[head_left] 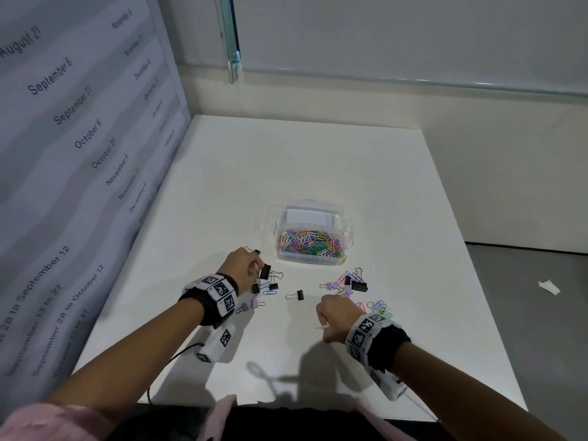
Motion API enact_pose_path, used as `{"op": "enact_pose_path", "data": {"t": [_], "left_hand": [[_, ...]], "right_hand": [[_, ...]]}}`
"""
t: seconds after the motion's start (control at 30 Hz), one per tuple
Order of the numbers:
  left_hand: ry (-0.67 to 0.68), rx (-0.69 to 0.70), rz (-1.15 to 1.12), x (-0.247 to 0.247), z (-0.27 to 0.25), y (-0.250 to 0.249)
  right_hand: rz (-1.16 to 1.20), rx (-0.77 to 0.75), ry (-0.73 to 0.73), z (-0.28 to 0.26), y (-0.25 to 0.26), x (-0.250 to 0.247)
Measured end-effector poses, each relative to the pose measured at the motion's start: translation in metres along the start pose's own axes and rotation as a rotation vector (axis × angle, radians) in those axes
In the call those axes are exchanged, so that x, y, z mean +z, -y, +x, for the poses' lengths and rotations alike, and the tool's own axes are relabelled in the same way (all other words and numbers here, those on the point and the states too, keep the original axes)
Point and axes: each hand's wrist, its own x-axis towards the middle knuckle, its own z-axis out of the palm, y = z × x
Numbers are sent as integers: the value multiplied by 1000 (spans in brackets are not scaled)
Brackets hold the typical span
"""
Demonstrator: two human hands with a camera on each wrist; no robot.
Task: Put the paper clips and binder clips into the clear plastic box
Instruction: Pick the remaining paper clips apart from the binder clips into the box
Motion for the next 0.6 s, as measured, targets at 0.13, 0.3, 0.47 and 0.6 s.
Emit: {"op": "enact_pose_path", "data": {"t": [0.13, 0.3, 0.47, 0.6], "left_hand": [[58, -6, 15, 12, -13, 10], [109, 28, 59, 26, -17, 14], [110, 68, 67, 34, -21, 16], [122, 81, 38, 41, -27, 18]], "right_hand": [[21, 3, -12, 2, -1, 3], [162, 30, -91, 1, -6, -1], [362, 179, -358, 6, -19, -49], [427, 190, -582, 18, -32, -91]]}}
